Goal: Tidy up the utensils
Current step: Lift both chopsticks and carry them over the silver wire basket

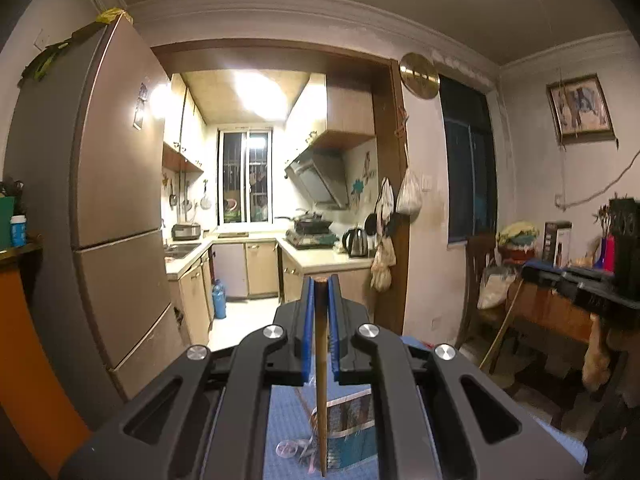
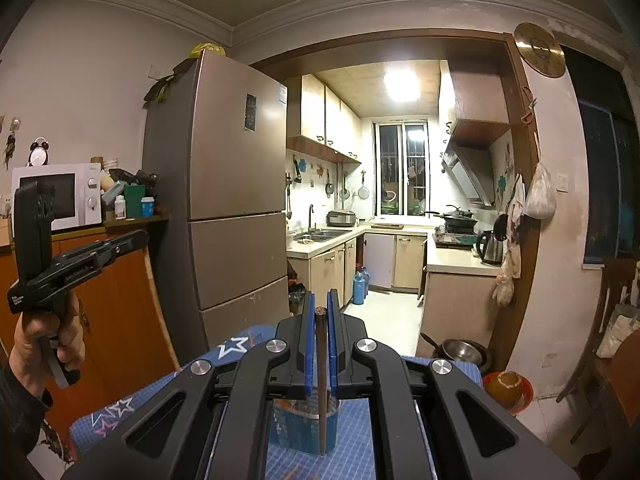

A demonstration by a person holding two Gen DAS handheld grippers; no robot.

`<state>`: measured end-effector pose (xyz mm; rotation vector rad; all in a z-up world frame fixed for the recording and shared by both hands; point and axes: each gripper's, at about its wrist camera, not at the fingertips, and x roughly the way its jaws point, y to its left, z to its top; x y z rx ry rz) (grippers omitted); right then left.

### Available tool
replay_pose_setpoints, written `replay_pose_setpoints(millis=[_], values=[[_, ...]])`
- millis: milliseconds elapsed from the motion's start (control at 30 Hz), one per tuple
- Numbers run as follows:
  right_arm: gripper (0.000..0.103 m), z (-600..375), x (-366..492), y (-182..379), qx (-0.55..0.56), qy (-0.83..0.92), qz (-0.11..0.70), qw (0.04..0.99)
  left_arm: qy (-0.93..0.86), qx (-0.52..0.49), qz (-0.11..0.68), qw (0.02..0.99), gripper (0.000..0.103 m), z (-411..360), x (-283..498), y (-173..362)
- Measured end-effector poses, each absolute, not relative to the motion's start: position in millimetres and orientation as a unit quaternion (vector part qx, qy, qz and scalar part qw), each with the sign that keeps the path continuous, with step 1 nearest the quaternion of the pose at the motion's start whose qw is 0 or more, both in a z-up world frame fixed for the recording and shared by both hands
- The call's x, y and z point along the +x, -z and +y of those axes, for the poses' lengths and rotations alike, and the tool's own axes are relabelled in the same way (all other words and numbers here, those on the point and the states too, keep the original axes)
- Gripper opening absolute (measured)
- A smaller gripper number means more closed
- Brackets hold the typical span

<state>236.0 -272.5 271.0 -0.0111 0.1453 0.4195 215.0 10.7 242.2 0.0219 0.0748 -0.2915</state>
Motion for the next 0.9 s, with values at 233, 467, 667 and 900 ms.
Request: replay_pose_setpoints(millis=[233, 467, 667, 900], values=[[0.007, -260, 284, -282, 0.005, -0.219, 0.07, 0.973, 0.15, -0.003, 0.027, 0.988, 0.005, -4, 254, -251], [0.007, -247, 322, -264, 0.013, -0.228, 0.088, 0.97, 0.153, -0.007, 0.042, 0.987, 0.005, -16, 291, -231], [0.007, -239, 348, -237, 0.015, -0.227, 0.113, 0.967, 0.154, -0.01, 0.062, 0.986, 0.005, -19, 316, -210], [0.007, -228, 366, -207, 0.012, -0.228, 0.137, 0.964, 0.154, -0.004, 0.084, 0.985, 0.005, -21, 332, -185]])
